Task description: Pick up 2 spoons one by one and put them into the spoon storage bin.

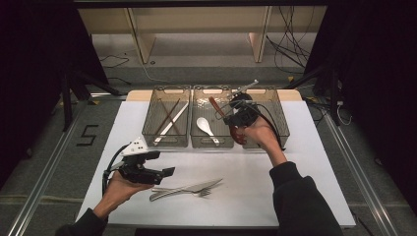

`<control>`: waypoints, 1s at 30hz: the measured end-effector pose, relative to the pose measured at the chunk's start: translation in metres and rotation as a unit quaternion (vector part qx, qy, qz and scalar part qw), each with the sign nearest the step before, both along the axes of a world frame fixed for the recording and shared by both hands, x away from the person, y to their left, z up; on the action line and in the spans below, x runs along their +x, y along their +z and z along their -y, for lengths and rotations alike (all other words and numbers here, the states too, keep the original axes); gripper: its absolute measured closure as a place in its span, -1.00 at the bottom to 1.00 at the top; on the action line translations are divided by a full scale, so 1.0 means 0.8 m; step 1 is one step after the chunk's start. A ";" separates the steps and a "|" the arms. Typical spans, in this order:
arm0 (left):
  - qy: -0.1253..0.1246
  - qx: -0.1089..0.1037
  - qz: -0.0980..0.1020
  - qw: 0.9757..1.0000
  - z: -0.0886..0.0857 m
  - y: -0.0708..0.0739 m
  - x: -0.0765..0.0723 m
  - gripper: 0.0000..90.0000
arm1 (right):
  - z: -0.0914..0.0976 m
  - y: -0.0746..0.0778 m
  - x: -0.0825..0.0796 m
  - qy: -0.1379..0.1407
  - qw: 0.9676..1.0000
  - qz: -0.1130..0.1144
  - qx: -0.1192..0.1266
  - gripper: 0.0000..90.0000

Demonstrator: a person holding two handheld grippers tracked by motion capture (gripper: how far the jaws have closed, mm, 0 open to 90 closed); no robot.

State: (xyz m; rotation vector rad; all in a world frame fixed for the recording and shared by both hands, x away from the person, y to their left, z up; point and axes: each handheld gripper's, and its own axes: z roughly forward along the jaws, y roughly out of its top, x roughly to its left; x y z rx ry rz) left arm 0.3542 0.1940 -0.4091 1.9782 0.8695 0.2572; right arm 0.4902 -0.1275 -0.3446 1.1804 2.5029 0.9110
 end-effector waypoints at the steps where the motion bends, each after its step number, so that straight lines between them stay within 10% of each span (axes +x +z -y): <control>1: 0.000 0.000 0.000 1.000 0.000 0.000 0.000 -0.64 | -0.002 0.000 0.003 0.000 1.000 0.001 0.000 0.84; 30: -0.001 -0.002 0.000 1.000 -0.001 0.000 0.000 -0.64 | -0.035 -0.003 0.054 -0.028 1.000 0.003 -0.007 0.84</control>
